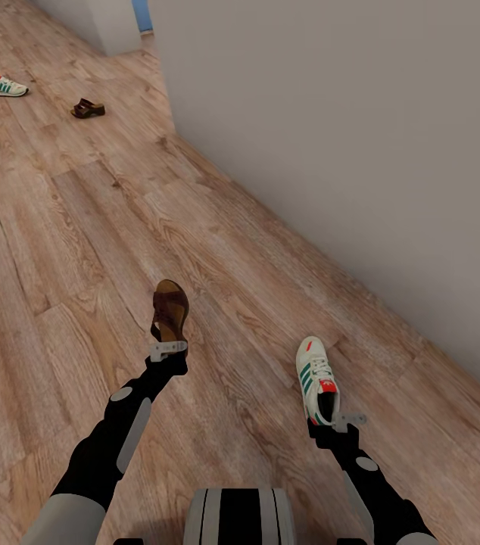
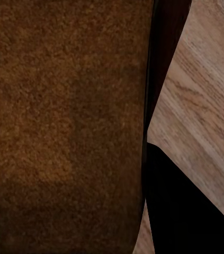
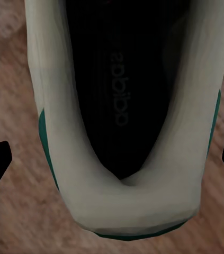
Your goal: Pick up the two gym shoes and the two sandals from the corridor floor and place them onto the hallstand (shoe rack) in the corridor, making sure they are on the rack and not on the floor. Arrange them so the two gym shoes are next to each other and the two sandals are next to each other.
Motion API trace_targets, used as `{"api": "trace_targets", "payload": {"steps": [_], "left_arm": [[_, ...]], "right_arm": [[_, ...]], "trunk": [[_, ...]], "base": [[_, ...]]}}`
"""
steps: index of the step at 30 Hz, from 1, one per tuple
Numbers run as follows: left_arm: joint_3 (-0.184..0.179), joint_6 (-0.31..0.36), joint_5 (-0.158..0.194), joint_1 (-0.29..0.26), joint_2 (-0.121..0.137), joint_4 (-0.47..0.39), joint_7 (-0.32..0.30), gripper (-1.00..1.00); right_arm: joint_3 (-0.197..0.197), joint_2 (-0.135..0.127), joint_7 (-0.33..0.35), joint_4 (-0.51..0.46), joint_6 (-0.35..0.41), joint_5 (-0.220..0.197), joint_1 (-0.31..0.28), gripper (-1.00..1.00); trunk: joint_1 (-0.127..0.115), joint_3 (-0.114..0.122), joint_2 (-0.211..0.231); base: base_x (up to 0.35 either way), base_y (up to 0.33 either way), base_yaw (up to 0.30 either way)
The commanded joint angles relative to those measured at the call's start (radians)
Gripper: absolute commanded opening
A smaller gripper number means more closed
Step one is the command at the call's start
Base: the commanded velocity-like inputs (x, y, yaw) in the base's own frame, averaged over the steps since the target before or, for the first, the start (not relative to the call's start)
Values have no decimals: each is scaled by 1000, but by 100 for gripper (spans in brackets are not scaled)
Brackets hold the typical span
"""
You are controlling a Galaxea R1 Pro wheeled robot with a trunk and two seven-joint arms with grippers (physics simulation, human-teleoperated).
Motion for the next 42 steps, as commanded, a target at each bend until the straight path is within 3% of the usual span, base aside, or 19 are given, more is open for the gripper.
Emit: {"api": "trace_targets", "payload": {"steps": [1,33,34,42], "left_arm": [[1,7,6,0,0,-1,-3,-100],[-1,7,6,1,0,-52,-3,-100],[-1,7,6,1,0,-52,-3,-100],[-1,7,6,1,0,-52,-3,-100]], "right_arm": [[-1,0,0,1,-3,-1,0,100],[-1,0,0,1,-3,-3,0,100],[-1,0,0,1,-3,-3,0,-100],[-2,0,0,1,-3,-3,0,-100]], "trunk": [[0,-1,0],[0,-9,0],[0,-9,0],[0,-9,0]], "base": [[0,0,0],[14,0,0],[41,0,0],[11,0,0]]}}
